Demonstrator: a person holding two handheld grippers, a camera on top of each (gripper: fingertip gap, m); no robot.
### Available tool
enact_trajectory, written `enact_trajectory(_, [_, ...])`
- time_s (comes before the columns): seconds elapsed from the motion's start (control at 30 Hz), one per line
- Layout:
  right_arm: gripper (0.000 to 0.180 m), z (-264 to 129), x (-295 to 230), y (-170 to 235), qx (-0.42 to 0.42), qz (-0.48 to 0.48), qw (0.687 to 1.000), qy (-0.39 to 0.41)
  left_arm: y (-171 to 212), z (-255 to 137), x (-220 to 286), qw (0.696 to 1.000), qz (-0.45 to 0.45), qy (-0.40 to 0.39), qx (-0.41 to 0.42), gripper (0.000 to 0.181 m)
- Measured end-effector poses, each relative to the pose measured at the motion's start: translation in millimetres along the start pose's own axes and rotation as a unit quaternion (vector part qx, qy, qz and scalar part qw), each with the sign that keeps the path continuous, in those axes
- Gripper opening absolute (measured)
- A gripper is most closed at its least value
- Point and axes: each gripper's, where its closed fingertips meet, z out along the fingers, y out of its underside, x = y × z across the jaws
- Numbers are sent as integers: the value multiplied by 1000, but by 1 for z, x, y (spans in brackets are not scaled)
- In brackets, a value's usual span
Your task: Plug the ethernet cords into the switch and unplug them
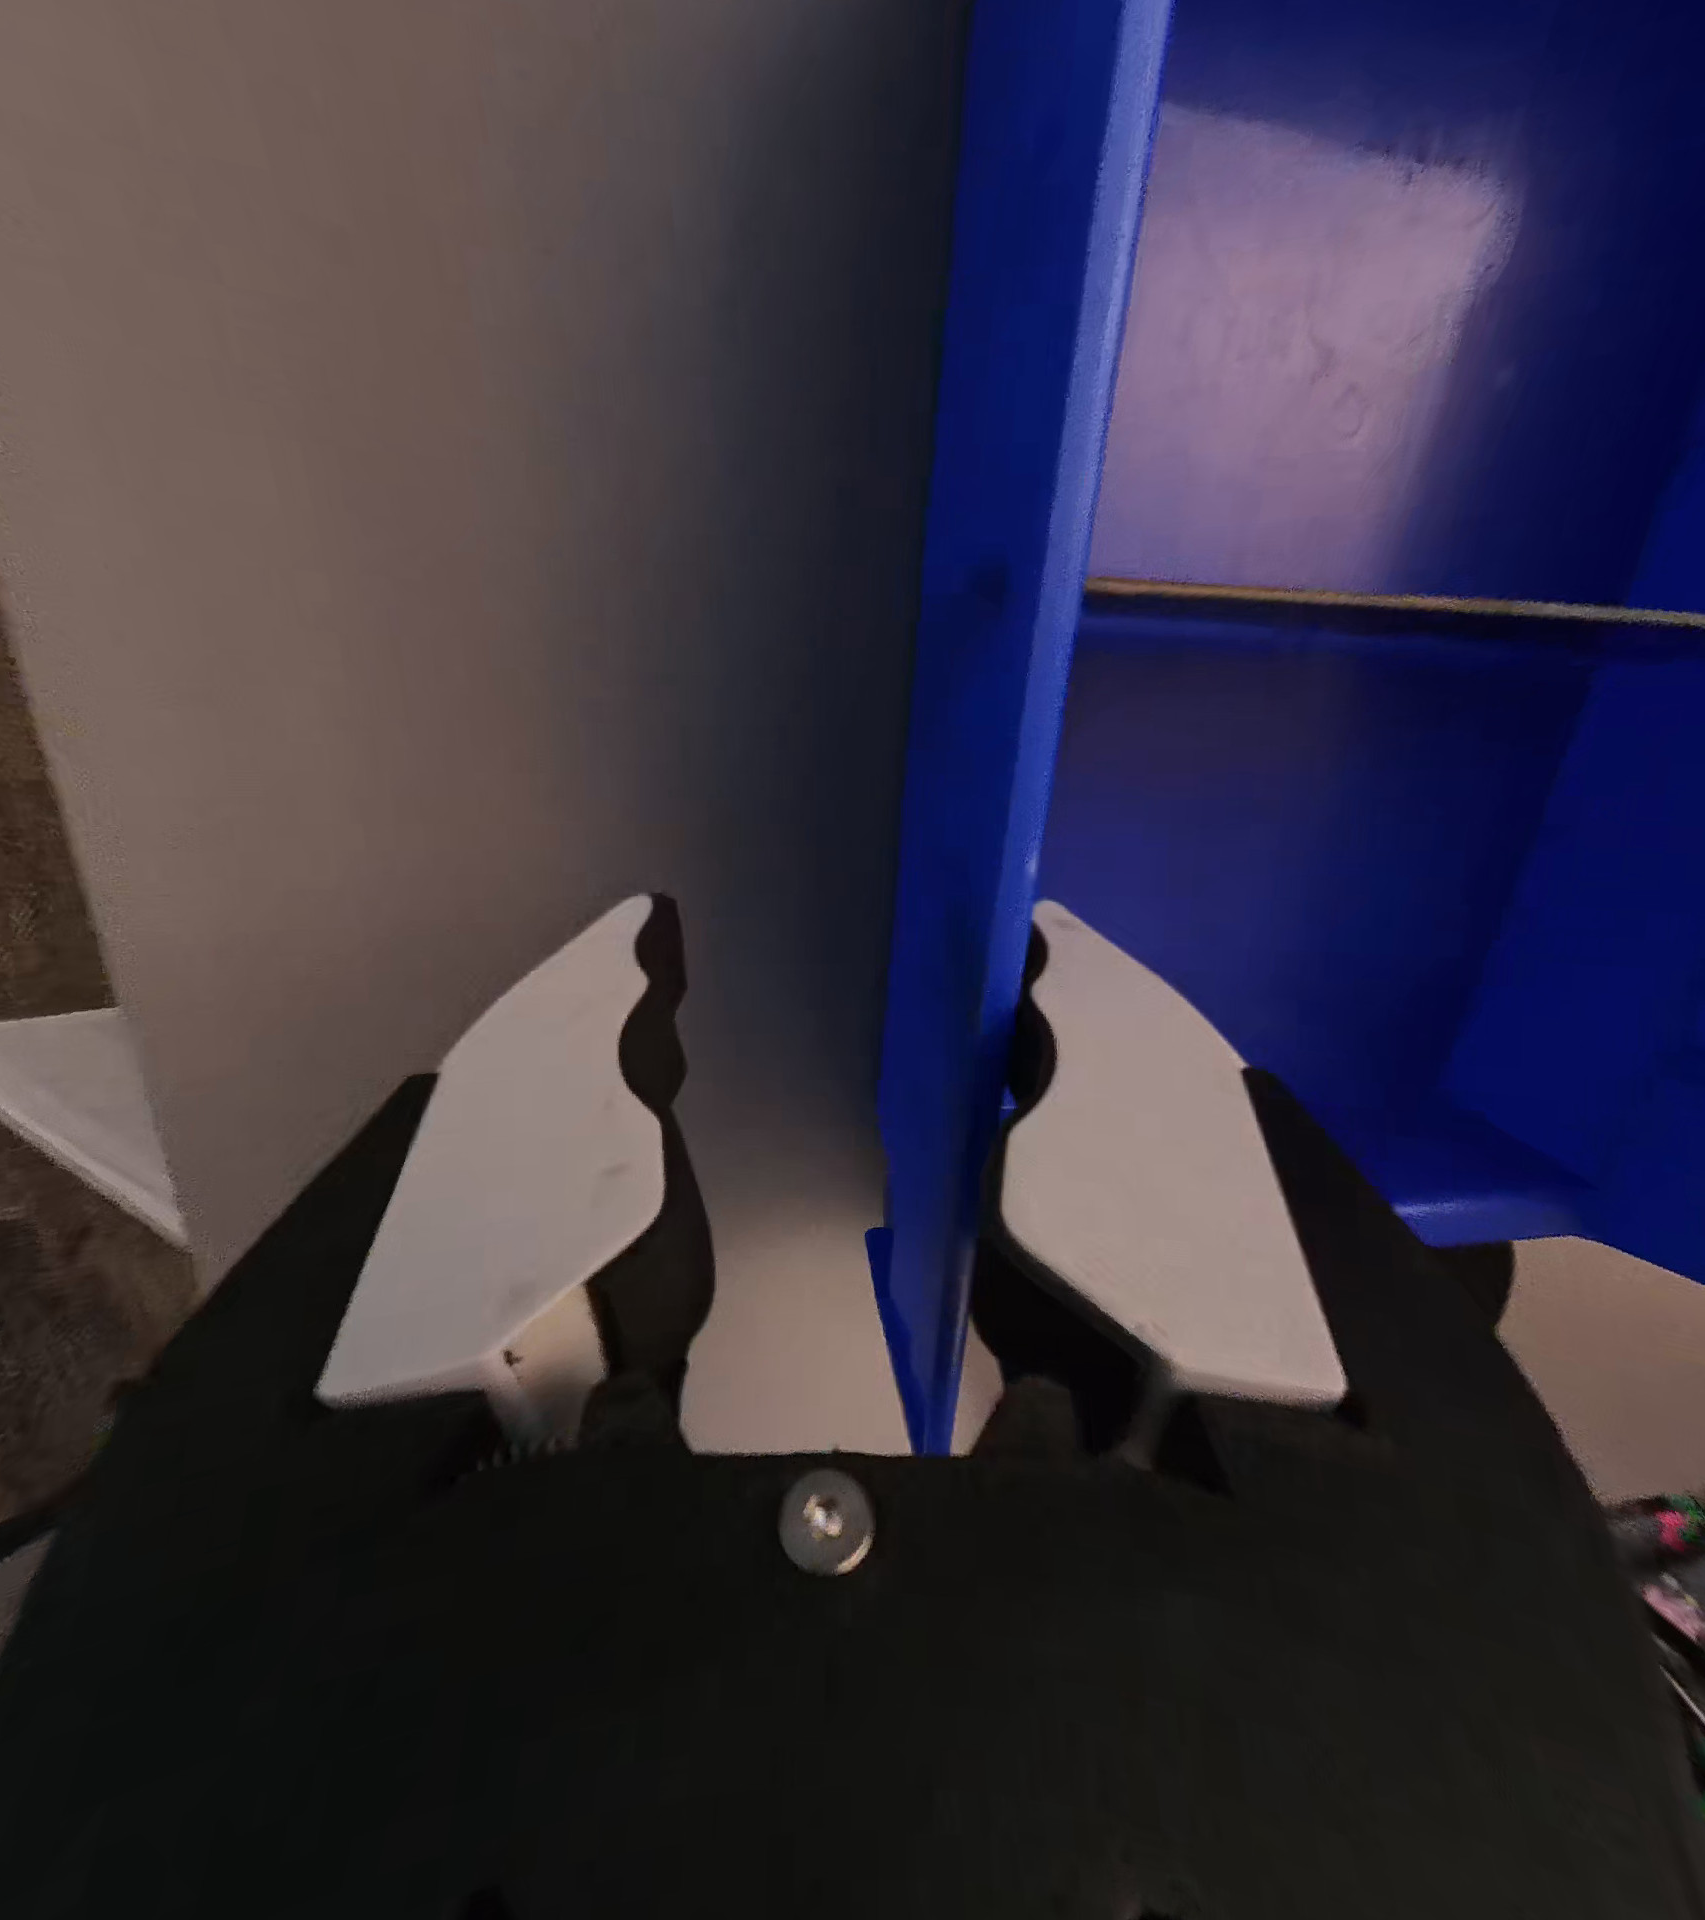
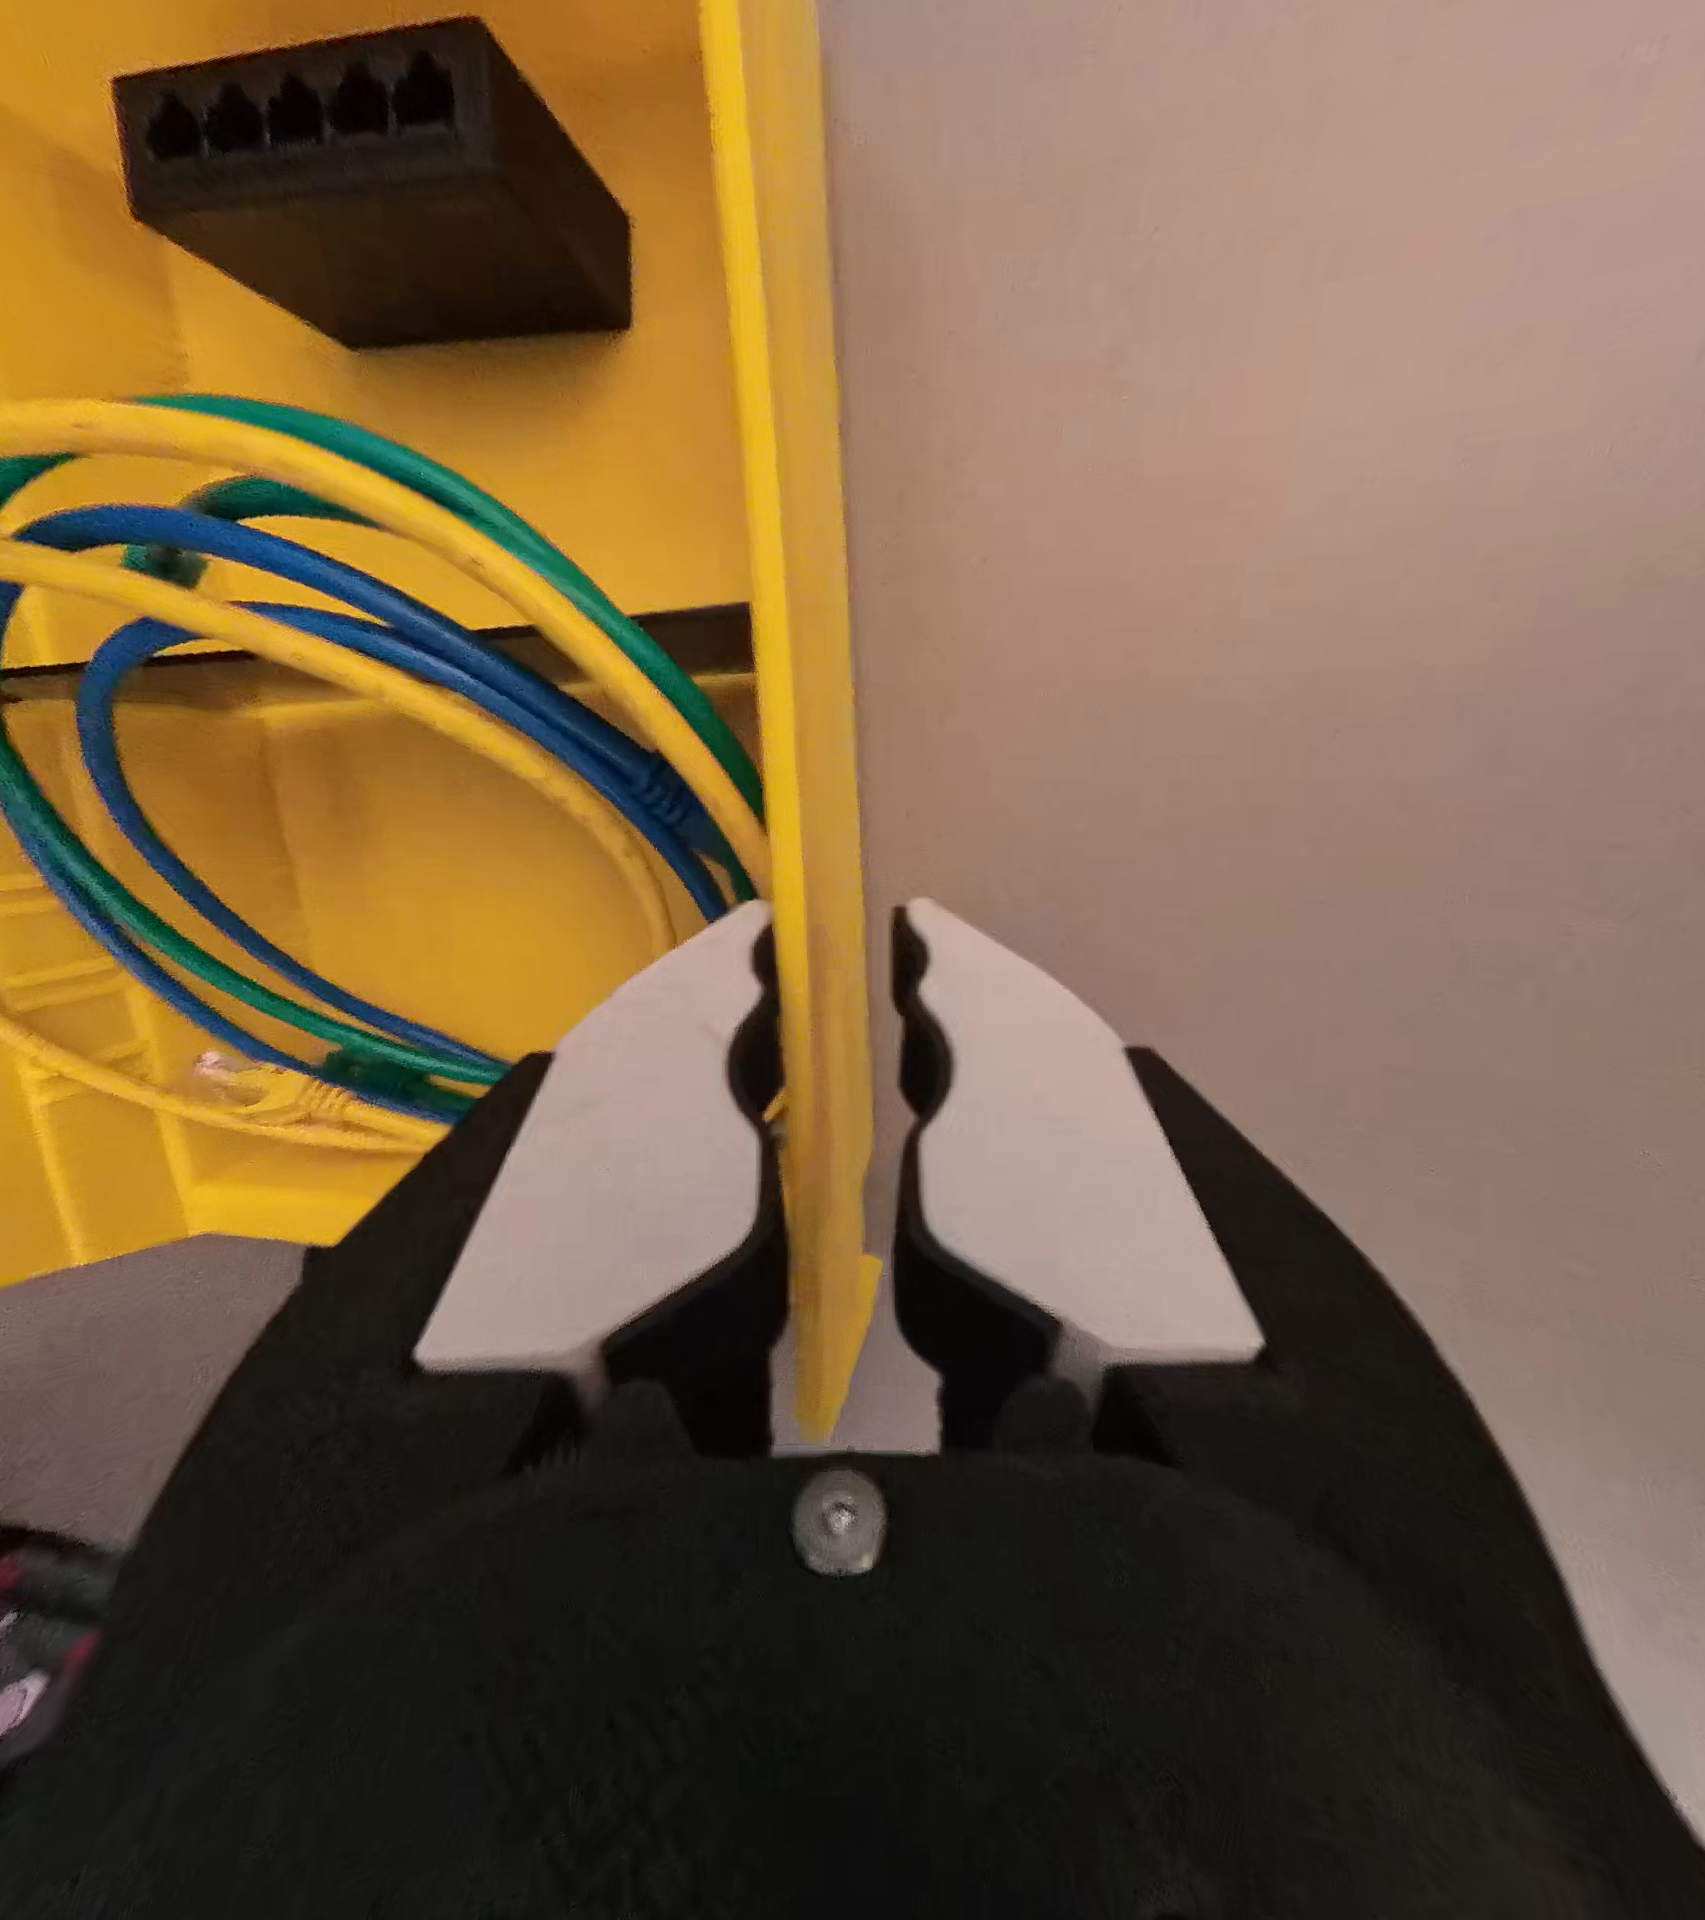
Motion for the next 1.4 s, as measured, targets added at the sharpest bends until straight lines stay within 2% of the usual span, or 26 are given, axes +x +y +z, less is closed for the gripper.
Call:
enact_trajectory(0.03, [8,4,-8,1,-10,-5,1000,-28,2,4,4,1000,-1,16,-11,52])
enact_trajectory(0.17, [6,5,-9,2,-26,-63,998,18,10,15,23,996,8,66,-62,13])
enact_trajectory(0.3, [6,9,-34,9,-69,-91,993,3,18,19,27,990,68,-10,-121,4])
enact_trajectory(0.43, [6,17,-65,8,-109,-137,984,23,17,27,78,979,127,2,-160,8])
enact_trajectory(0.53, [7,25,-98,12,-145,-170,974,24,11,36,113,972,153,-40,-171,17])
enact_trajectory(0.63, [8,32,-134,17,-177,-189,966,18,20,41,153,961,197,-45,-186,28])
enact_trajectory(0.83, [17,44,-182,20,-190,-279,941,41,41,39,184,934,271,-97,-210,49])
enact_trajectory(0.87, [17,44,-184,18,-187,-287,938,47,41,36,186,932,280,-99,-206,48])
enact_trajectory(0.97, [21,37,-184,8,-161,-302,937,71,36,22,194,938,290,-94,-166,46])
enact_trajectory(1.03, [22,21,-186,-4,-116,-304,941,91,34,8,198,942,297,-82,-132,46])
enact_trajectory(1.13, [24,-23,-195,-25,-4,-309,940,142,25,-21,206,945,316,-68,-56,44])
enact_trajectory(1.2, [27,-55,-232,-43,114,-340,925,127,12,-46,214,943,327,-62,25,42])
enact_trajectory(1.27, [30,-87,-300,-55,252,-384,886,58,-6,-77,221,934,328,-60,125,37])
enact_trajectory(1.3, [31,-100,-342,-52,313,-405,859,1,-17,-96,224,926,325,-64,183,36])
enact_trajectory(1.33, [42,-108,-387,-39,357,-433,824,-76,-29,-115,226,913,319,-68,246,34])
enact_trajectory(1.4, [57,-105,-459,1,373,-483,761,-220,-45,-155,229,876,305,-75,366,31])
